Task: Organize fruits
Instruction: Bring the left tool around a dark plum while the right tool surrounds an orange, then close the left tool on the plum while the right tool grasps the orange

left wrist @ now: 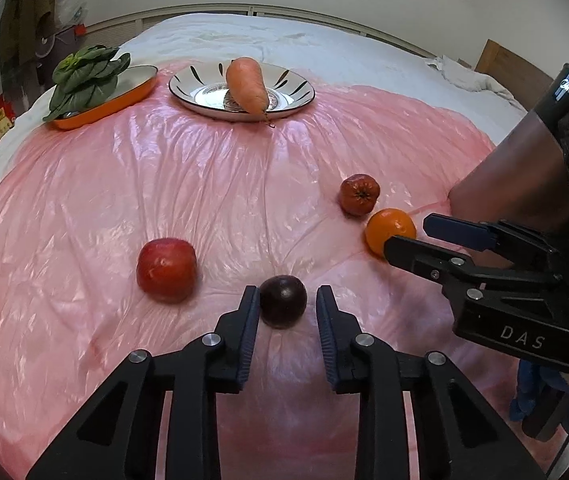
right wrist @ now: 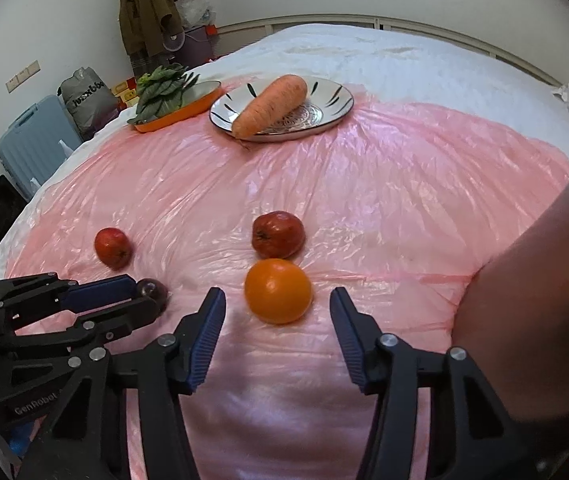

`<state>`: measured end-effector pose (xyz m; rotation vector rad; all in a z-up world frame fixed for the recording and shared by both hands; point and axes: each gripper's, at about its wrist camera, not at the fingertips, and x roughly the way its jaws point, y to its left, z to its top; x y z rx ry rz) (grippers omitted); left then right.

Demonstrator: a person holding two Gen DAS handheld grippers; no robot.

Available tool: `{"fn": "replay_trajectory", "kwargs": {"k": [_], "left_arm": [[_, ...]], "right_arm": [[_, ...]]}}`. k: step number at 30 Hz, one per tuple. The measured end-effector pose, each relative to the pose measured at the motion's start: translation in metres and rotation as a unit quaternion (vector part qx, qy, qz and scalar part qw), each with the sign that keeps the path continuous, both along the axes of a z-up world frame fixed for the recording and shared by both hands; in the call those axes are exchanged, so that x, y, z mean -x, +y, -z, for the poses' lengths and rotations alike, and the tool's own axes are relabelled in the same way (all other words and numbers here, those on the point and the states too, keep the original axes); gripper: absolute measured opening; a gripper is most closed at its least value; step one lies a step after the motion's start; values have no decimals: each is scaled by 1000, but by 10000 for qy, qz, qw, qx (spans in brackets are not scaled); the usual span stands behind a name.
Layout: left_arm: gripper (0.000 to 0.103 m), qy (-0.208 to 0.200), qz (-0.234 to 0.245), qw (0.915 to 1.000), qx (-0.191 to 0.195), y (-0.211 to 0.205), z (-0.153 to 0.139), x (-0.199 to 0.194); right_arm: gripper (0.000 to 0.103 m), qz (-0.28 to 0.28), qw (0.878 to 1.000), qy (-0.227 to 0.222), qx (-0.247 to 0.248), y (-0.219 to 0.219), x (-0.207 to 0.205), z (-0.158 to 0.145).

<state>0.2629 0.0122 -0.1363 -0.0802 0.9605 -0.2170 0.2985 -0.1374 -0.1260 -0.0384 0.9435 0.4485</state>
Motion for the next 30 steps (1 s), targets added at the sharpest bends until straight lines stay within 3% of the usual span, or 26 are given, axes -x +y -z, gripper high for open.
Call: {"fn": "replay_trajectory", "kwargs": {"k": [2, 9, 12, 17, 30], "left_arm": [[21, 13, 11, 10000, -73, -1, 2, -3], [21, -61, 77, 9998, -172, -3, 7, -4], [21, -89, 77, 9998, -167, -3, 8, -6], [21, -143, 57, 9998, -149, -3, 9, -7], [22, -119, 48, 9996, -254, -7, 15, -11]], "right_arm": [[67, 7, 10000, 40, -59, -1, -4, 3], [66, -114, 9998, 137, -52, 7, -11, 15], [60, -154, 9998, 144, -2, 10, -13, 19], [36, -183, 9998, 125, -22, 11, -16, 20], [36, -231, 9995, 100, -188, 6, -15, 22]]}}
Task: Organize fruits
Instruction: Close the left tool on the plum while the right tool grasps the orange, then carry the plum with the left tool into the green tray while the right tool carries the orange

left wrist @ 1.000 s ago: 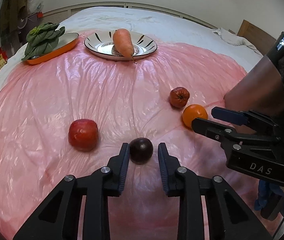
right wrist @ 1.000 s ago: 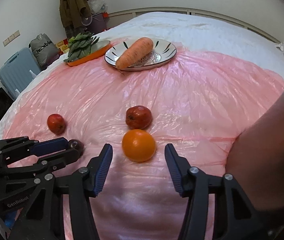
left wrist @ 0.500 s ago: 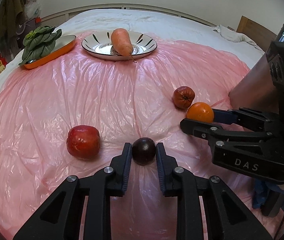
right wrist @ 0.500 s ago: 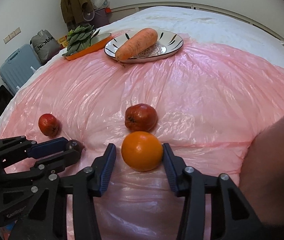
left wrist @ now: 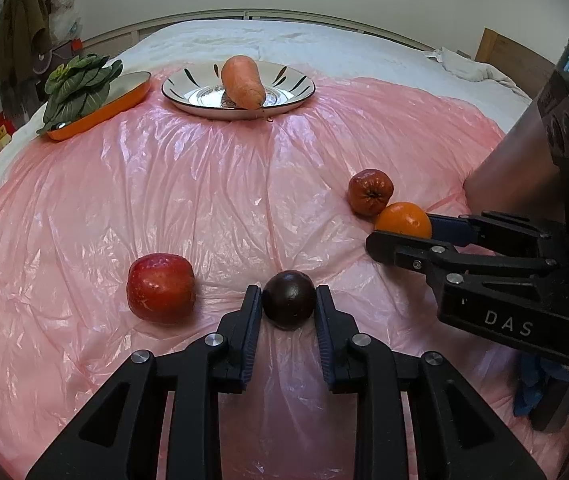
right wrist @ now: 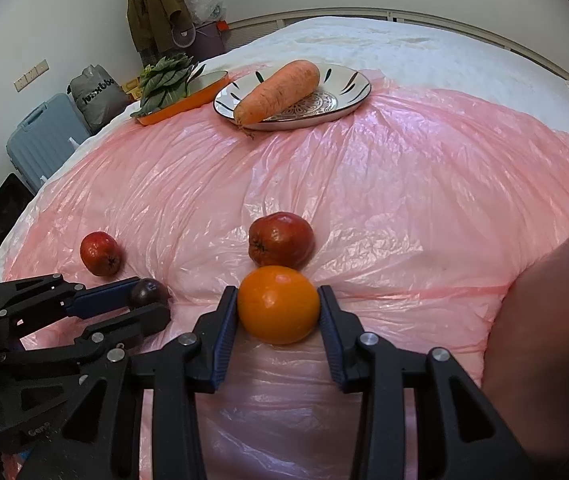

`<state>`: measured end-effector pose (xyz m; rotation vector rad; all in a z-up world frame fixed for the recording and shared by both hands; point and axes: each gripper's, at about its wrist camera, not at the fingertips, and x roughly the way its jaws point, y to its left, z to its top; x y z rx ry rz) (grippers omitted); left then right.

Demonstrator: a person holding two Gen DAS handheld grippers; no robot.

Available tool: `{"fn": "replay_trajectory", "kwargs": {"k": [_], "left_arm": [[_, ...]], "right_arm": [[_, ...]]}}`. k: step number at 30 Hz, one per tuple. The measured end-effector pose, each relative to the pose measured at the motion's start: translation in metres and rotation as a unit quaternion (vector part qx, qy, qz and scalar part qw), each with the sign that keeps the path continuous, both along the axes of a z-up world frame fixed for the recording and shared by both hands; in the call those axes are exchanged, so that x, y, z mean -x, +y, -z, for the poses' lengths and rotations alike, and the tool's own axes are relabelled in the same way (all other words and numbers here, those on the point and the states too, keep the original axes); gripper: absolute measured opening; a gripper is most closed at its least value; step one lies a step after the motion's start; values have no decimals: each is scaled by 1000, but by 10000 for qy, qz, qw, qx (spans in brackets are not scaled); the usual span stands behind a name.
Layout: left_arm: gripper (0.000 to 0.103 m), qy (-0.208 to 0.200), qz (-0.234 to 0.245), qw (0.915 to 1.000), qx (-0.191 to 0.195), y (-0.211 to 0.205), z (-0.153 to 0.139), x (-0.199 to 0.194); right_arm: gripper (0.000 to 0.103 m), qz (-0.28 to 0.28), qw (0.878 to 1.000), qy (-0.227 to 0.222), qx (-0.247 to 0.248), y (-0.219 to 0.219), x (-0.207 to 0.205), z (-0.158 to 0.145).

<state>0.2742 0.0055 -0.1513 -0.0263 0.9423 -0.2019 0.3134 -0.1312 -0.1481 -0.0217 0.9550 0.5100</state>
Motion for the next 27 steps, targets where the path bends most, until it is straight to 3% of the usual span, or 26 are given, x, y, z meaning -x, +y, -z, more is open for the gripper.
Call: {"fn": "replay_trajectory", "kwargs": {"k": [12, 27], "left_arm": [[21, -80, 2, 9998, 168, 5, -5, 4], [21, -268, -186, 9984, 468, 21, -34, 28]], "right_arm": [[35, 41, 9999, -139, -70, -4, 10, -14], [36, 9, 9997, -227, -30, -4, 45, -36]]}}
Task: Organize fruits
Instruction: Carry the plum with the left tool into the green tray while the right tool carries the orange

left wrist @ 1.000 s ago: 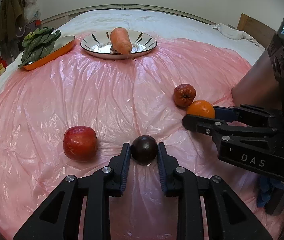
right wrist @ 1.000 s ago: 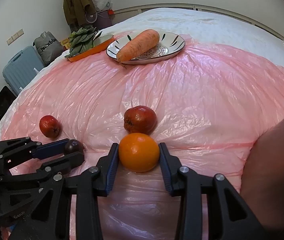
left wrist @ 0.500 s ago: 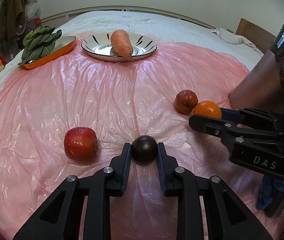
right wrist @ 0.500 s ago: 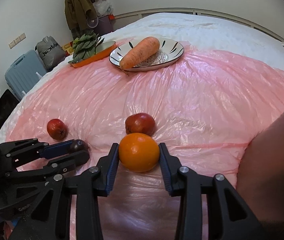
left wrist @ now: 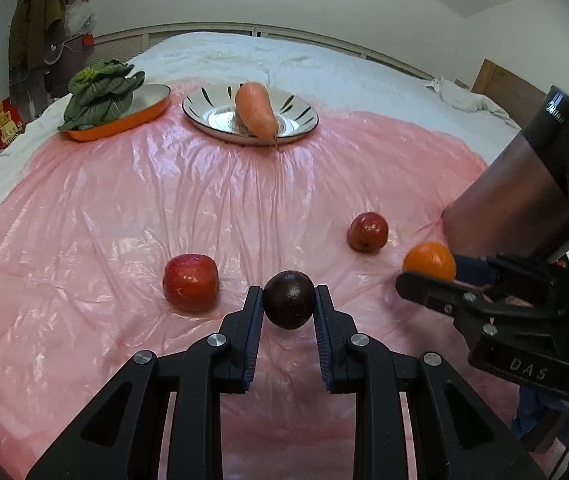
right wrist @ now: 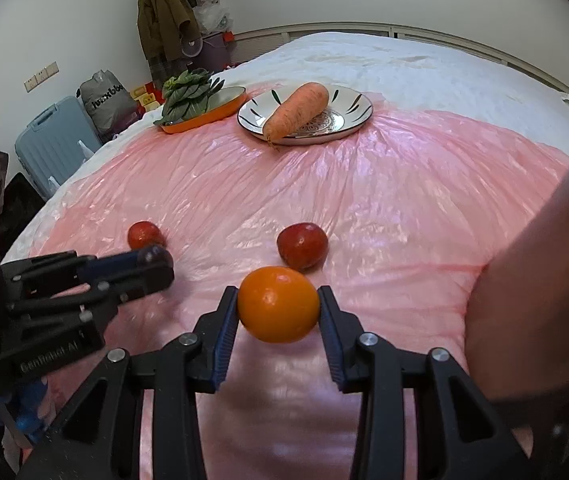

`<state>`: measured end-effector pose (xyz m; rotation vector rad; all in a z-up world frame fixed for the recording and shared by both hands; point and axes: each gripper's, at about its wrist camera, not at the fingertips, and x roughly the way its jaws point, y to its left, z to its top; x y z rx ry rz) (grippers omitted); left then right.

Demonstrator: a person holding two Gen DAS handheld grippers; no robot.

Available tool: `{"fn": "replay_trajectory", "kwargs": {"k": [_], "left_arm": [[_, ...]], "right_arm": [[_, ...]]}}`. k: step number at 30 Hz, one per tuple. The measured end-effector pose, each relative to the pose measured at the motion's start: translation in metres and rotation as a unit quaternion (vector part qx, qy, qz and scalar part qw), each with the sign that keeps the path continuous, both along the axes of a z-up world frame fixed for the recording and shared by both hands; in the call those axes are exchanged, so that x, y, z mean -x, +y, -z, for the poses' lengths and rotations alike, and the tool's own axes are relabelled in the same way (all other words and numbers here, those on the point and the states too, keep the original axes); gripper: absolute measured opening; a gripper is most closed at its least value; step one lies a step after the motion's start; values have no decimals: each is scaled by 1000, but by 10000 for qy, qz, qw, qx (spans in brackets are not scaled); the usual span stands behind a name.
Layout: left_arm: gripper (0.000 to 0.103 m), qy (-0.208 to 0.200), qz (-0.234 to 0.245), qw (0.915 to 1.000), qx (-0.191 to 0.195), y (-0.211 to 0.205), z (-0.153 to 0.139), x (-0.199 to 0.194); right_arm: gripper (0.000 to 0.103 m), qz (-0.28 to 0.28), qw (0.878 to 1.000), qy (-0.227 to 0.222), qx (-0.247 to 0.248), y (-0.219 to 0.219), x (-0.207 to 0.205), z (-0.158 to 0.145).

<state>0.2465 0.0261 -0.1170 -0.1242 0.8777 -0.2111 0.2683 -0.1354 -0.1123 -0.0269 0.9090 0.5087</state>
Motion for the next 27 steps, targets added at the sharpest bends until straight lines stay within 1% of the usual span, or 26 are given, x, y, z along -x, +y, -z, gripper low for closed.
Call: {"fn": "replay_trajectory", "kwargs": {"k": [5, 10, 13, 20, 27], "left_arm": [[21, -109, 3, 9999, 69, 3, -16, 14], [21, -76, -70, 9999, 27, 4, -28, 36], [21, -80, -48, 10000, 31, -3, -34, 50], [21, -105, 182, 9998, 73, -36, -51, 87], [21, -10, 673, 9976, 154, -91, -57, 117]], "right_arm": [[36, 31, 9999, -12, -117, -9, 24, -13], [36, 42, 9996, -40, -271, -21, 55, -25], [36, 80, 9992, -20, -379, -32, 76, -29], [36, 209, 9986, -102, -477, -69, 122, -44], [36, 515, 9975, -124, -459, -117, 156, -49]]}}
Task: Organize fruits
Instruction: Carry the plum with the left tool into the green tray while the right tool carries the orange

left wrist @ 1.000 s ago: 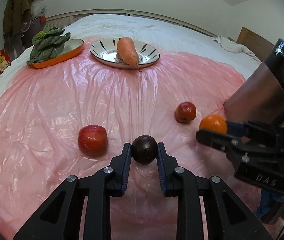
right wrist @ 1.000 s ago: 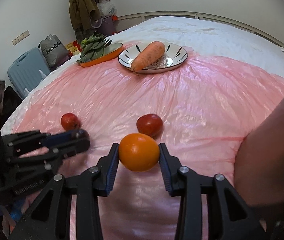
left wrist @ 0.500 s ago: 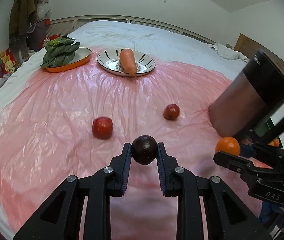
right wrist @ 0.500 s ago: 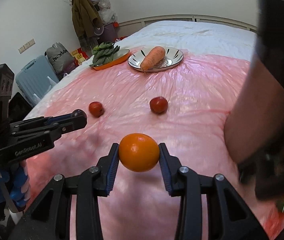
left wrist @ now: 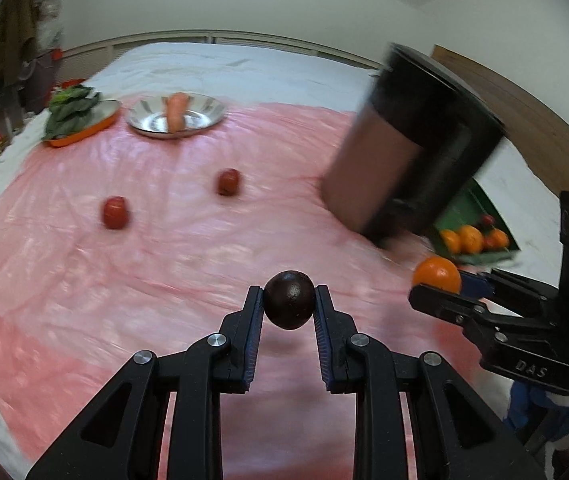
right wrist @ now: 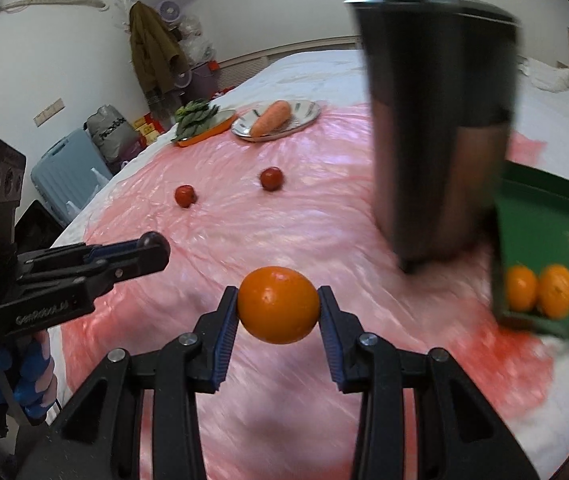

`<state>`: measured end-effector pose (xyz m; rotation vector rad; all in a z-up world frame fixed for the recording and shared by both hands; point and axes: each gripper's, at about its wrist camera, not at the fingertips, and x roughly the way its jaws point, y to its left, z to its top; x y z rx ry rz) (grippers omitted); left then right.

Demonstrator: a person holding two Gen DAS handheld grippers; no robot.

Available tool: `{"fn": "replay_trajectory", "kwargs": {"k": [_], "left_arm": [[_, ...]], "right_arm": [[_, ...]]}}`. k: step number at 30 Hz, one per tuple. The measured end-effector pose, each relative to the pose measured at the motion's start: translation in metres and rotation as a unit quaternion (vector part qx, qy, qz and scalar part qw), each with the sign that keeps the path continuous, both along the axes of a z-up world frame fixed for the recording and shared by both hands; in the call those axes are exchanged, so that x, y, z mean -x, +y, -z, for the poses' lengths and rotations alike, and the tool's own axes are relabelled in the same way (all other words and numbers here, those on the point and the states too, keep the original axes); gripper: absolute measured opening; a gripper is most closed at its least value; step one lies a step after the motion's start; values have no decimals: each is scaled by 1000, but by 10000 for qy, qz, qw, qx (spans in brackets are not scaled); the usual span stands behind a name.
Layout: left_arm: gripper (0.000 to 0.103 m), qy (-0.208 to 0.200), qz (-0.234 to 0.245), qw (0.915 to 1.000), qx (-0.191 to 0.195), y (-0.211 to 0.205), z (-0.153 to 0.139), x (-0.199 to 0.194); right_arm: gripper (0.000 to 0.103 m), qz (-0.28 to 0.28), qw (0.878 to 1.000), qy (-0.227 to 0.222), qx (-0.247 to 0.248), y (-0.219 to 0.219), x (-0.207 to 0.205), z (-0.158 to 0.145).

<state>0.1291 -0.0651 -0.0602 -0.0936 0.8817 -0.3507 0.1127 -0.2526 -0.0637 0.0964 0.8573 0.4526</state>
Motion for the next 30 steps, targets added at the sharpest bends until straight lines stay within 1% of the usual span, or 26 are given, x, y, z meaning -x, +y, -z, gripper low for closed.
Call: {"fn": "replay_trajectory", "kwargs": {"k": [4, 8, 15, 20, 25, 30], "left_arm": [[21, 96, 312, 9993, 159, -34, 0, 9], [21, 159, 629, 9977, 191, -67, -1, 15], [21, 144, 1208, 9923, 221, -131, -8, 10], [21, 129, 1578, 9869, 320, -180, -13, -9], [21, -33, 1786, 9834, 311, -225, -20, -32], [21, -135, 1873, 9821, 119, -264, -15, -56]], "right_arm": [[36, 217, 9997, 12, 98, -30, 14, 1], [36, 565, 9984, 24, 79, -68, 27, 4], [36, 1267, 9918, 13, 138, -146, 37, 7], [36, 1720, 9848, -76, 206, -200, 28, 4], [36, 1933, 9802, -156, 387, -231, 5, 4], [36, 2075, 9770, -167, 457, -253, -19, 10]]}}
